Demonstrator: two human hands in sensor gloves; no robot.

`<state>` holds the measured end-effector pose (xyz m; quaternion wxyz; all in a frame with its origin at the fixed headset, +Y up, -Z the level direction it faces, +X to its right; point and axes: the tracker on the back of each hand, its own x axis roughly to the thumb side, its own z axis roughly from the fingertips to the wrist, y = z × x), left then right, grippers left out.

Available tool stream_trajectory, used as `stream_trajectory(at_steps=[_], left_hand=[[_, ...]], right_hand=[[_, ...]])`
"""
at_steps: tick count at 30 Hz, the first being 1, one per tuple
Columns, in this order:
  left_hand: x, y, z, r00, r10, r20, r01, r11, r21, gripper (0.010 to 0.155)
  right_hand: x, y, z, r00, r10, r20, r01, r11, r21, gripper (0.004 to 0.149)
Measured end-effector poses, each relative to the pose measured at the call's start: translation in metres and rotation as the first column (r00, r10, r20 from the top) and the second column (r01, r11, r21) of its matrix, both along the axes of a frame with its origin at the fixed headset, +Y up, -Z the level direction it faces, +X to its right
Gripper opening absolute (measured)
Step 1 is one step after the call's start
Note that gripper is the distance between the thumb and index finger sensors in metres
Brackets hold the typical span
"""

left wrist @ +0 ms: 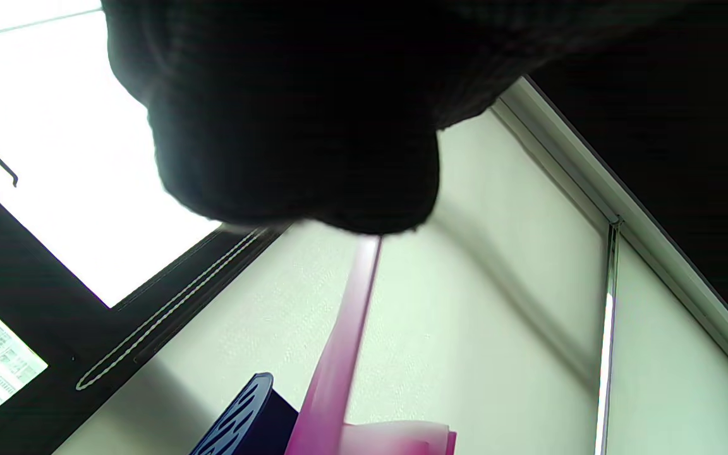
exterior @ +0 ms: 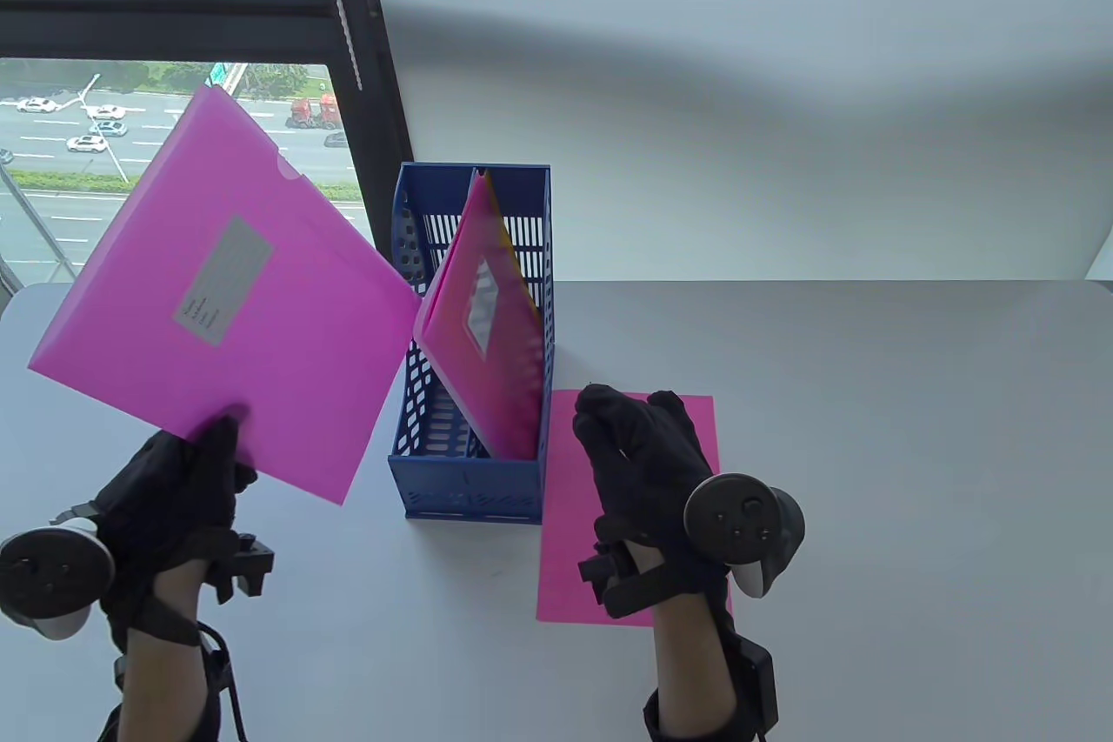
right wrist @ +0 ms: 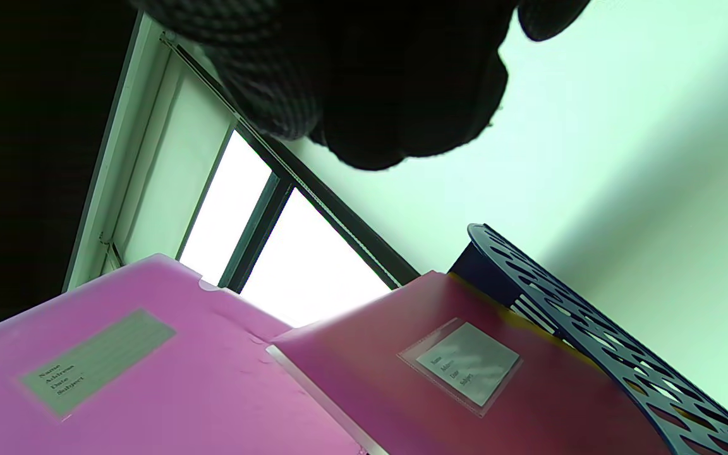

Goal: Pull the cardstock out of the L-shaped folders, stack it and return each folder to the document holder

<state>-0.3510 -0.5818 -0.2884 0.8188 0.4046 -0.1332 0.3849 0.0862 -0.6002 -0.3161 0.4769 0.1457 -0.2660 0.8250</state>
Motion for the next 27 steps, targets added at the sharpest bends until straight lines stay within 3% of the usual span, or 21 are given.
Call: stream_trajectory(at_steps=[5, 10, 21, 27], left_hand=[[0.036, -0.033, -0.025, 0.999, -0.040, -0.029, 0.040, 0.999, -0.003, 0.047], [0.052, -0.063, -0.046, 0.995, -0.094, -0.016, 0.092, 0.990, -0.105, 0.046], [0.073, -0.084, -0.061, 0.979, -0.202, -0.015, 0.188, 0.931, -0.315, 0.048], [0.070, -0.093, -0.064, 0.984, -0.176, -0.041, 0.154, 0.935, -0.320, 0.047]], right_hand=[[-0.001, 0.000, 0.001, 1.000, -0.003, -0.007, 0.003, 1.000, 0.002, 0.039], [-0.003, 0.000, 0.001, 1.000, 0.006, -0.011, -0.006, 1.000, 0.001, 0.039], [-0.015, -0.001, -0.002, 0.998, 0.067, -0.015, -0.067, 0.997, -0.022, 0.039], [-0.030, 0.000, -0.006, 0.992, 0.129, -0.017, -0.130, 0.991, -0.041, 0.039]])
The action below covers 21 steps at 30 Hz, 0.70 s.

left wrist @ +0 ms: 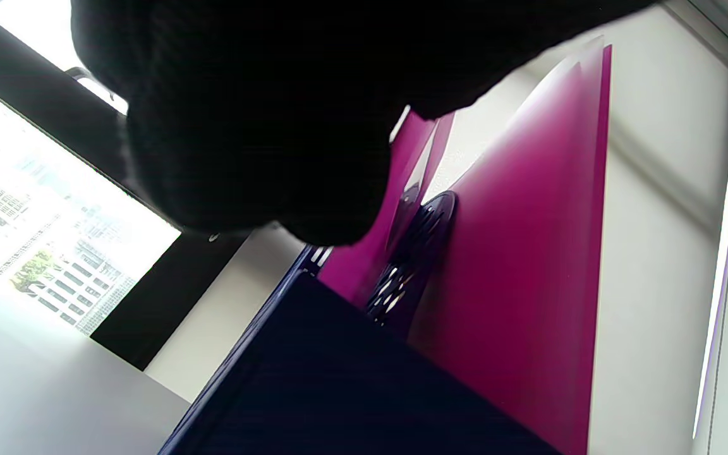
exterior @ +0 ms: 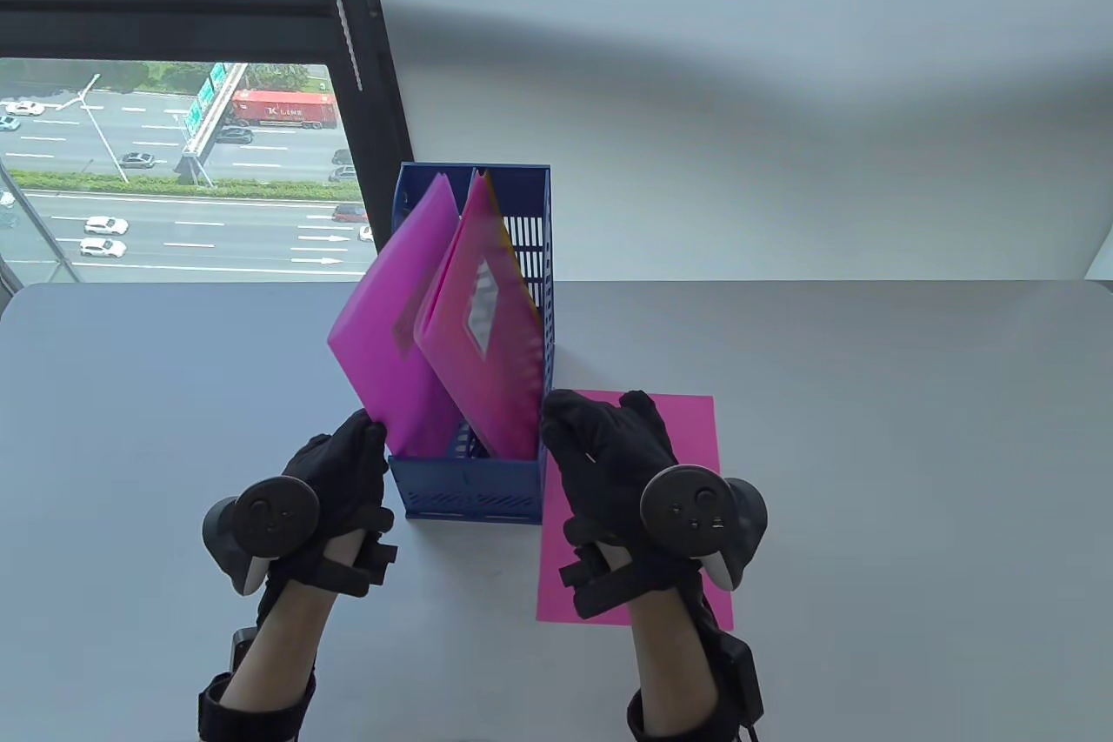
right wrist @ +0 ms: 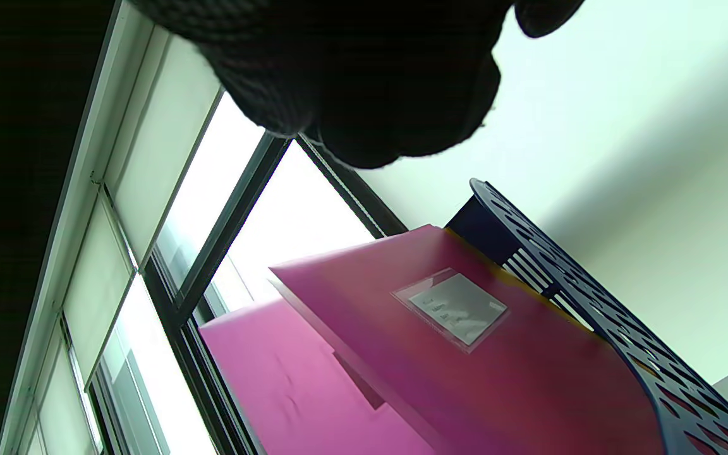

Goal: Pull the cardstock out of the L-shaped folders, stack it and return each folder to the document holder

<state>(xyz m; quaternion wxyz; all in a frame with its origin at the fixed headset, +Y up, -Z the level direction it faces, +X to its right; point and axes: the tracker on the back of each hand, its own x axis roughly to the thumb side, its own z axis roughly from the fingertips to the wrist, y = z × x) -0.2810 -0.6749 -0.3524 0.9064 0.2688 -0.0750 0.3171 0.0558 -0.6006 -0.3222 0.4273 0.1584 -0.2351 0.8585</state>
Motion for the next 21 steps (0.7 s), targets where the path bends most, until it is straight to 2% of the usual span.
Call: stream_trajectory(at_steps=[8, 13, 18, 21], left_hand=[[-0.009, 0.003, 0.001, 0.999, 0.049, -0.006, -0.049, 0.999, 0.013, 0.047], [-0.011, 0.004, 0.001, 0.998, 0.065, 0.000, -0.065, 0.998, 0.016, 0.047], [-0.012, 0.003, -0.001, 0.997, 0.077, 0.021, -0.077, 0.997, 0.006, 0.048], [-0.013, 0.001, -0.002, 0.997, 0.078, 0.026, -0.078, 0.997, -0.007, 0.048]], right_hand=[[-0.032, 0.003, -0.016, 0.977, 0.169, 0.132, -0.172, 0.985, 0.011, 0.045], [-0.066, -0.012, -0.027, 0.918, 0.318, 0.236, -0.328, 0.945, 0.004, 0.061], [-0.088, -0.033, -0.033, 0.872, 0.366, 0.326, -0.404, 0.913, 0.056, 0.065], [-0.092, -0.041, -0.038, 0.848, 0.402, 0.345, -0.436, 0.899, 0.024, 0.066]])
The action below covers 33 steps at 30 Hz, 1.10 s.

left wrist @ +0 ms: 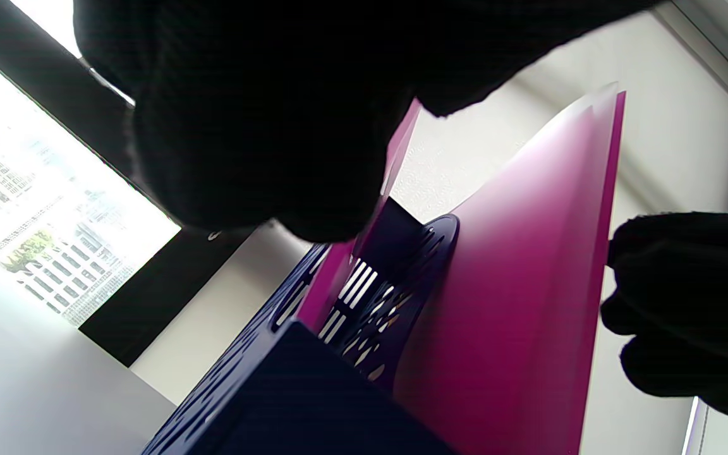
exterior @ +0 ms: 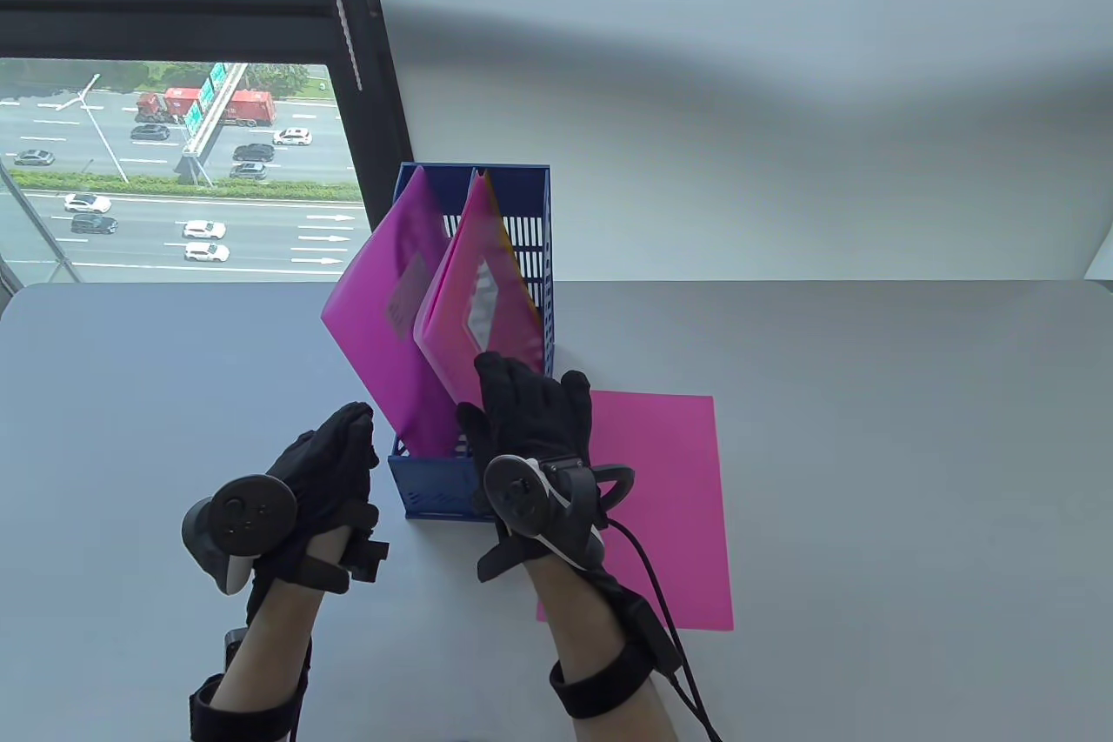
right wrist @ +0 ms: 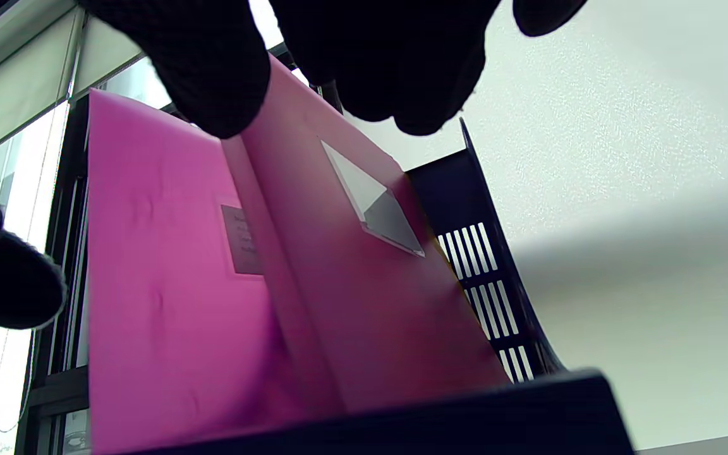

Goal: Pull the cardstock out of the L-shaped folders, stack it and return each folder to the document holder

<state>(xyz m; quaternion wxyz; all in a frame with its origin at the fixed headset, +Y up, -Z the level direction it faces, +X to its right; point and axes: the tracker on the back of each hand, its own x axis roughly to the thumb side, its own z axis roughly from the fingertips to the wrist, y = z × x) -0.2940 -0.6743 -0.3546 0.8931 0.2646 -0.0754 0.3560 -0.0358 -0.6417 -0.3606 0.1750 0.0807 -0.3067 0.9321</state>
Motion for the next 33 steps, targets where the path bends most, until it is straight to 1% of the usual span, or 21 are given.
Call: stream_trajectory(at_steps=[2, 4, 8, 9, 11, 15, 17, 19, 21, 24, 27, 29, 31, 33], left_hand=[[0.000, -0.001, -0.001, 1.000, 0.003, 0.005, -0.003, 1.000, -0.005, 0.048], [0.001, -0.002, -0.001, 1.000, -0.003, 0.009, 0.003, 1.000, -0.011, 0.049], [0.001, -0.001, -0.001, 1.000, -0.003, 0.012, 0.003, 1.000, -0.010, 0.049], [0.000, -0.001, -0.001, 1.000, 0.001, 0.017, 0.000, 1.000, -0.013, 0.049], [0.000, -0.001, -0.001, 1.000, 0.004, 0.016, -0.004, 1.000, -0.007, 0.050], [-0.001, 0.000, -0.001, 1.000, 0.006, 0.014, -0.006, 1.000, -0.004, 0.051], [-0.001, 0.000, -0.001, 1.000, 0.008, 0.017, -0.008, 1.000, -0.008, 0.051], [-0.001, 0.000, 0.000, 1.000, 0.009, 0.019, -0.009, 1.000, -0.010, 0.051], [-0.001, 0.000, 0.000, 1.000, 0.007, 0.020, -0.007, 1.000, -0.013, 0.051], [-0.001, 0.000, 0.000, 1.000, 0.004, 0.019, -0.004, 1.000, -0.012, 0.051], [0.000, 0.000, 0.000, 1.000, 0.003, 0.023, -0.003, 1.000, -0.015, 0.052], [0.000, 0.000, 0.000, 1.000, 0.002, 0.025, -0.002, 1.000, -0.016, 0.052], [0.000, 0.000, 0.000, 1.000, -0.002, 0.023, 0.002, 1.000, -0.015, 0.052], [0.000, 0.000, 0.000, 1.000, 0.002, 0.026, -0.001, 1.000, -0.015, 0.052]], right_hand=[[-0.002, -0.003, -0.004, 1.000, 0.006, 0.021, -0.005, 1.000, -0.011, 0.067], [-0.002, -0.004, -0.005, 1.000, 0.005, 0.011, -0.005, 0.999, -0.033, 0.067], [-0.004, -0.006, 0.001, 0.996, 0.073, 0.049, -0.075, 0.996, 0.050, 0.062], [-0.003, -0.007, 0.004, 0.995, 0.071, 0.072, -0.077, 0.993, 0.091, 0.061], [0.000, -0.007, 0.006, 0.993, 0.074, 0.094, -0.084, 0.990, 0.110, 0.061], [0.009, -0.007, 0.007, 0.992, 0.020, 0.123, -0.032, 0.995, 0.094, 0.063], [0.013, -0.007, 0.007, 0.989, 0.016, 0.150, -0.028, 0.997, 0.077, 0.064], [0.018, -0.008, 0.004, 0.987, -0.007, 0.160, 0.002, 0.999, 0.035, 0.067], [0.022, -0.012, 0.000, 0.985, -0.035, 0.171, 0.041, 0.999, -0.028, 0.068], [0.026, -0.016, -0.004, 0.985, -0.049, 0.167, 0.059, 0.997, -0.059, 0.063], [0.026, -0.019, -0.008, 0.987, -0.042, 0.155, 0.061, 0.990, -0.126, 0.055], [0.025, -0.018, -0.007, 0.987, -0.048, 0.154, 0.065, 0.992, -0.111, 0.052], [0.023, -0.017, -0.006, 0.986, -0.002, 0.166, 0.017, 0.996, -0.085, 0.047], [0.024, -0.017, -0.004, 0.985, -0.001, 0.174, 0.010, 0.999, -0.051, 0.045]])
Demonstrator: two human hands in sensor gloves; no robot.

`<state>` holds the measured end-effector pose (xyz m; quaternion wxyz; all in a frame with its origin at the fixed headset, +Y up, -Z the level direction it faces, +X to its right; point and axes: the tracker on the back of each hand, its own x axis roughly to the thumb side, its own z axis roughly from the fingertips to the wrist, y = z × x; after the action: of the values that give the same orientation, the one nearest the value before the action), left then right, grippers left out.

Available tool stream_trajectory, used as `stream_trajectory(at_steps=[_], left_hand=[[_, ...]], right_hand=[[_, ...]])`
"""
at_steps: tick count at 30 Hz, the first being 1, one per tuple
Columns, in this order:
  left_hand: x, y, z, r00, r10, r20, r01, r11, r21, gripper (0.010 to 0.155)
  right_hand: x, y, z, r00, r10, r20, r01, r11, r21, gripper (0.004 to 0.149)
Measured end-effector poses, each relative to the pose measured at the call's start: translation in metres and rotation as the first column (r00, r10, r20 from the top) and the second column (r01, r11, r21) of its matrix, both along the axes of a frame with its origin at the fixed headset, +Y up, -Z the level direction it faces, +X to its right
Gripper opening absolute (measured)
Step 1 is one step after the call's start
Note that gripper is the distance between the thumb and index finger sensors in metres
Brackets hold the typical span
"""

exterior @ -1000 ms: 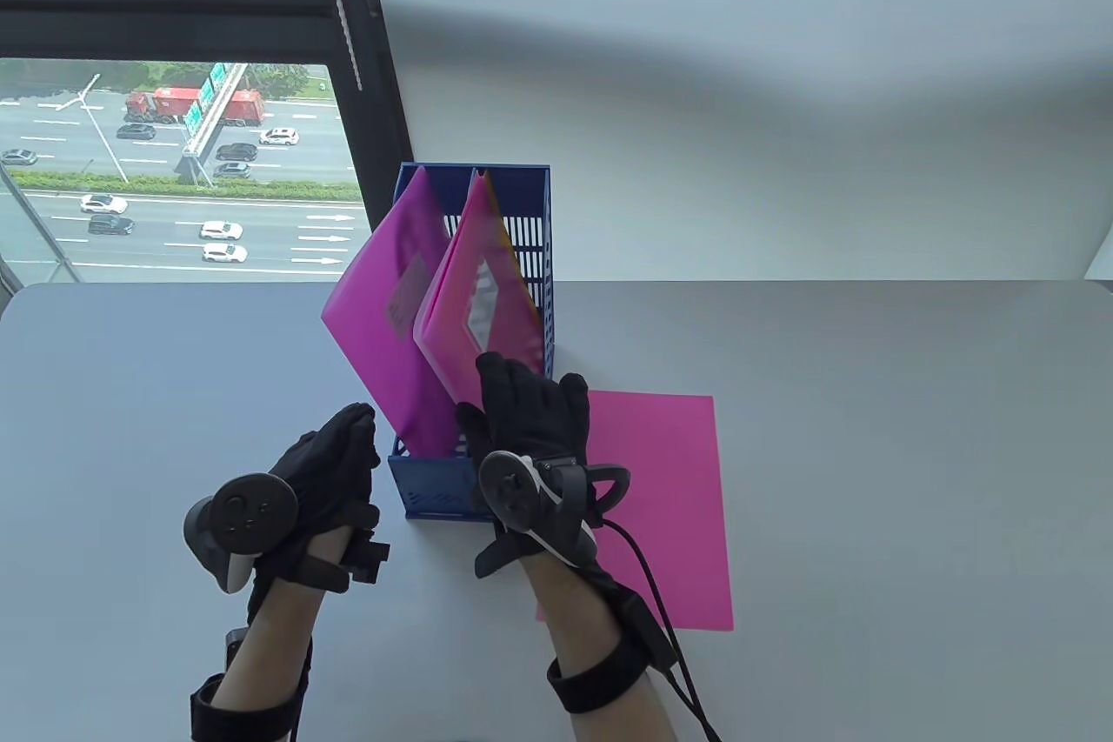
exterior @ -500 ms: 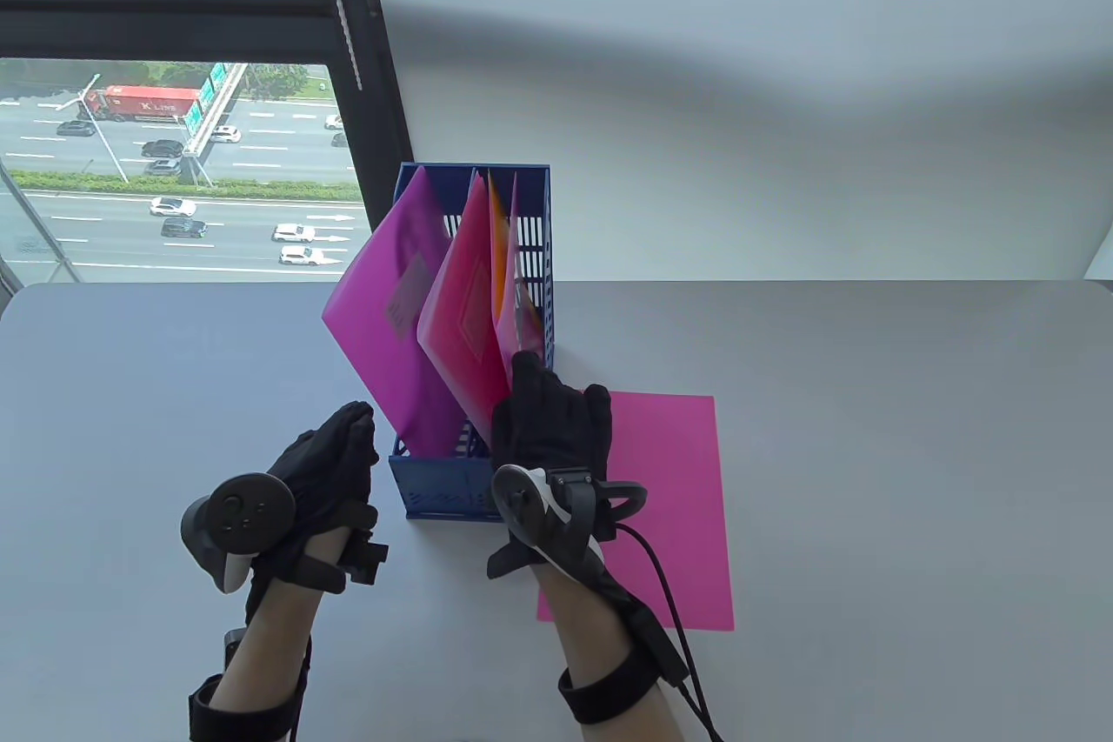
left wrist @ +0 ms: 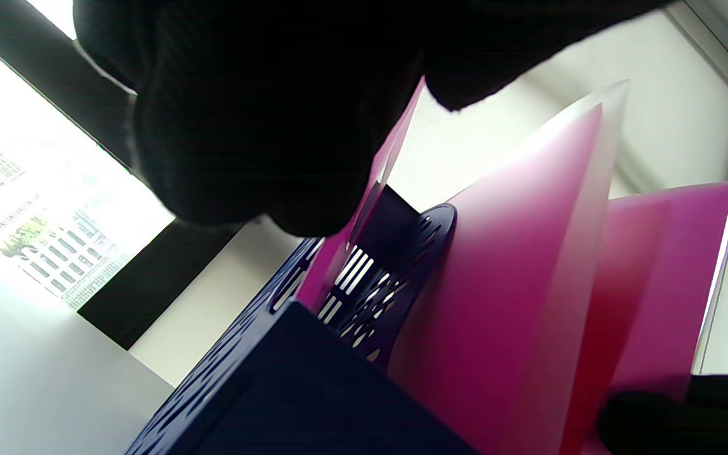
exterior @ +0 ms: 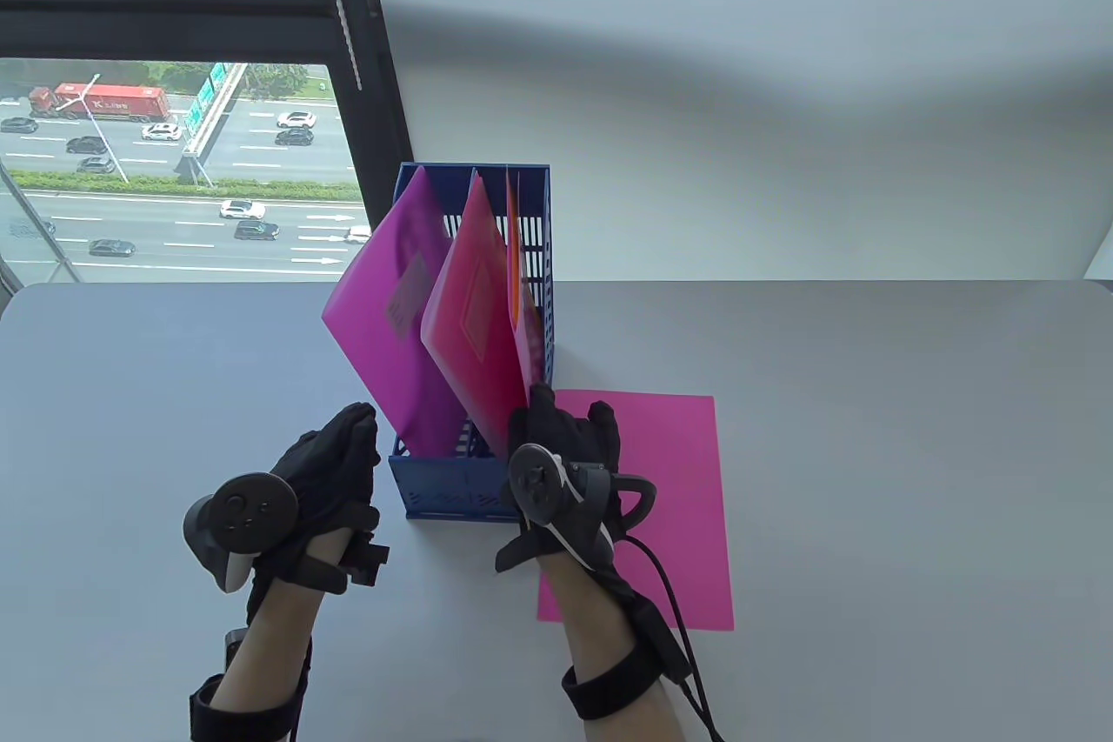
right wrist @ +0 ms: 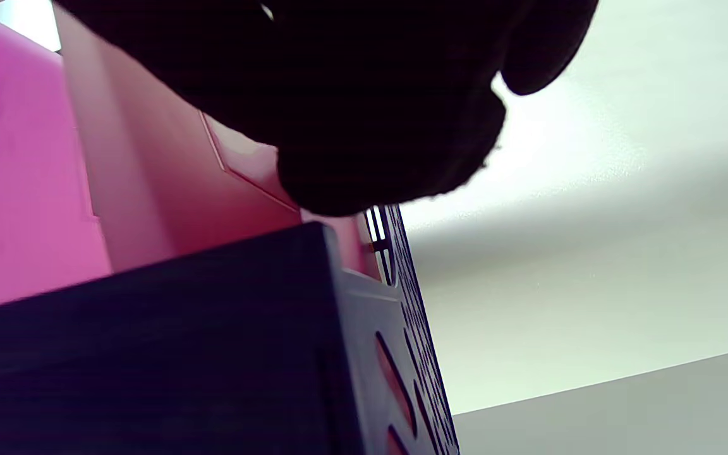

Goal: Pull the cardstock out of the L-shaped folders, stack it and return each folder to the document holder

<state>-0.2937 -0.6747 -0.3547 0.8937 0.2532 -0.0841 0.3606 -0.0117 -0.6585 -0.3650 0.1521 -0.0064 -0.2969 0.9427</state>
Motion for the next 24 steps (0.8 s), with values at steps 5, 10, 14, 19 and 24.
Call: stream_trajectory(at_steps=[5, 10, 14, 19, 24], left_hand=[[0.000, 0.000, 0.000, 1.000, 0.000, 0.002, 0.000, 1.000, 0.000, 0.052], [0.001, 0.000, 0.000, 1.000, -0.004, 0.001, 0.004, 1.000, 0.010, 0.052], [0.000, 0.004, 0.002, 1.000, 0.000, -0.001, 0.000, 1.000, 0.028, 0.052], [0.000, 0.012, 0.007, 1.000, 0.003, -0.002, -0.002, 0.998, 0.063, 0.051], [0.004, 0.023, 0.015, 1.000, -0.009, 0.004, 0.009, 0.991, 0.130, 0.051]], right_hand=[[0.005, 0.003, 0.005, 0.999, -0.031, -0.008, 0.031, 0.998, 0.060, 0.043], [0.010, 0.017, 0.014, 0.998, -0.065, -0.022, 0.068, 0.990, 0.126, 0.043], [0.015, 0.031, 0.023, 0.996, -0.087, -0.031, 0.091, 0.978, 0.190, 0.043], [0.021, 0.049, 0.038, 0.993, -0.110, -0.046, 0.118, 0.956, 0.270, 0.043], [0.025, 0.067, 0.054, 0.992, -0.114, -0.055, 0.127, 0.928, 0.350, 0.043]])
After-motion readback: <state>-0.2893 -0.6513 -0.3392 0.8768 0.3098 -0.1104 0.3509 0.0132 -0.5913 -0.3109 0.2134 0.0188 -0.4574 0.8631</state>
